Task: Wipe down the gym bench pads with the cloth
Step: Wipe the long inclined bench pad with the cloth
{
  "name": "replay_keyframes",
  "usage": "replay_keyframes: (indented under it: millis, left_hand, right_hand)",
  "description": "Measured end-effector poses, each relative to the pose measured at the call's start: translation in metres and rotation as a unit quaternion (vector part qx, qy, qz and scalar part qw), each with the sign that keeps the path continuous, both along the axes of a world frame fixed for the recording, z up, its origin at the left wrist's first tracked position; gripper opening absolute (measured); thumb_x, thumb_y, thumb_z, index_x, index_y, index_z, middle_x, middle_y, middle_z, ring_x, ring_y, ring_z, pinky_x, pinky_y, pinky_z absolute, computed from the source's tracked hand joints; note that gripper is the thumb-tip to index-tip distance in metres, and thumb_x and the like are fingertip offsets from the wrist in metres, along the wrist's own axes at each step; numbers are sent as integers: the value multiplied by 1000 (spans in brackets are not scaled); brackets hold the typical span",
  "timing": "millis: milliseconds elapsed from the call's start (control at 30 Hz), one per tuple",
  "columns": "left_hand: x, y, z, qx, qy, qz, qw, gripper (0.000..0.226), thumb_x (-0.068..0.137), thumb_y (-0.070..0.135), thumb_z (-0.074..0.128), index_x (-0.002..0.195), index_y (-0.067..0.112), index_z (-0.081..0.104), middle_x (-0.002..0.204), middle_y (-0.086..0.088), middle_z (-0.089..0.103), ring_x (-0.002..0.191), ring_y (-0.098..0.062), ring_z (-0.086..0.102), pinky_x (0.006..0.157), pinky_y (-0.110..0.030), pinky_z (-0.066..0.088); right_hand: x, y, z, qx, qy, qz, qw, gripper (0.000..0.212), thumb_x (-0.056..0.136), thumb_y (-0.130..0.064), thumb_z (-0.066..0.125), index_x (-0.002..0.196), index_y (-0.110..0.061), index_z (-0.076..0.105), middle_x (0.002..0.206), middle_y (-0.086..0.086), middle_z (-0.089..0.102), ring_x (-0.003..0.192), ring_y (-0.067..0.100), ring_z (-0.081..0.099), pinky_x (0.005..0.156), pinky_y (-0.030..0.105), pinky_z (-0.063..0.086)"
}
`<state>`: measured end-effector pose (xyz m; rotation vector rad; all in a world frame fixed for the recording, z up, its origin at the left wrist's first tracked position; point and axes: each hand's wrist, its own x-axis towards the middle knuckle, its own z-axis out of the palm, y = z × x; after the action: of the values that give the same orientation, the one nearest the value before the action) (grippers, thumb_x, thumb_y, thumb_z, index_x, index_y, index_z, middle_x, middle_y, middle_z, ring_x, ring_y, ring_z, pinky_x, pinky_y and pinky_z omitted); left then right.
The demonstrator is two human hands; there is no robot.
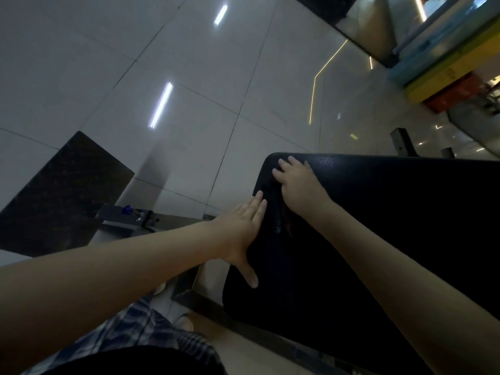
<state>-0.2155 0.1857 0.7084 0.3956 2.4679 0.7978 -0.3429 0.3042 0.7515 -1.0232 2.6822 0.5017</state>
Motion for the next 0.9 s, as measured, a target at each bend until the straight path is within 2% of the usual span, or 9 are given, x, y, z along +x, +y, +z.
replay_keyframes:
  millis: [100, 167, 267, 367, 467, 600, 700, 833, 900]
  left_hand:
    - [-2, -1, -2, 0, -6, -6, 1000, 158, 58, 66, 83, 145, 1, -31, 150, -17, -43, 147, -26, -24, 118, -29, -9]
    - [-1, -2, -3, 10, -7, -5, 1000, 157, 59, 66, 82, 146, 2, -32, 150, -15, -44, 147, -24, -24, 116, -26, -10]
    - [2, -6, -5, 18, 1, -9, 1000, 156, 59, 70, 79, 147, 5, -32, 150, -11, -45, 147, -21, -24, 110, -21, -10]
    - [4, -7, -7, 30, -10, -12, 999, 153, 62, 70, 78, 145, 10, -36, 148, -5, -49, 147, -18, -24, 106, -20, -7]
    - [2, -7, -9, 27, -13, -20, 999, 153, 63, 69, 78, 144, 9, -37, 147, -7, -50, 146, -20, -27, 105, -21, -9]
    - [-2, -8, -9, -23, 28, -57, 998, 152, 63, 77, 71, 146, 3, -32, 149, -17, -45, 146, -29, -28, 112, -27, -14]
    - [-5, -7, -9, -62, 64, -83, 993, 152, 62, 83, 65, 147, -3, -28, 151, -24, -39, 145, -35, -27, 118, -35, -13]
    - [-8, -12, -11, -82, 91, -106, 987, 153, 61, 82, 67, 148, -4, -25, 151, -26, -36, 145, -36, -27, 118, -35, -15]
    - [-9, -16, -13, -79, 96, -106, 987, 153, 61, 81, 69, 148, -3, -25, 152, -25, -36, 146, -34, -27, 118, -34, -15]
  right_hand:
    - [-26, -30, -12, -28, 29, -62, 997, 37, 92, -5, 40, 126, -8, 57, 137, 13, 47, 131, 30, 35, 115, 42, 20]
    - [-28, -36, -17, -44, 44, -80, 995, 35, 91, -3, 40, 120, -5, 60, 134, 13, 49, 128, 30, 38, 113, 40, 22]
    - [-14, -27, -16, -53, 67, -85, 993, 38, 92, -4, 41, 126, -5, 57, 143, 14, 44, 135, 30, 32, 117, 41, 18]
    - [16, -16, -8, -53, 57, -115, 990, 48, 95, -6, 42, 143, -8, 42, 157, 14, 27, 146, 28, 17, 121, 42, 6]
    - [65, 1, -1, -86, 55, -146, 984, 54, 95, -6, 45, 148, -9, 35, 160, 12, 21, 149, 28, 10, 120, 41, 1]
    - [140, 23, -1, -127, 95, -157, 975, 58, 68, 0, 72, 125, 0, 63, 137, 21, 54, 131, 39, 47, 109, 52, 26]
    - [163, 26, -5, -113, 79, -166, 977, 67, 53, -4, 84, 118, 0, 67, 129, 22, 61, 124, 40, 54, 102, 56, 36]
    - [129, 15, -15, -108, 127, -162, 973, 53, 64, 1, 74, 116, -1, 68, 128, 21, 61, 125, 39, 53, 105, 54, 28]
    - [98, 2, -15, -103, 111, -180, 972, 51, 80, 0, 63, 131, -2, 58, 144, 21, 48, 139, 37, 36, 113, 48, 12]
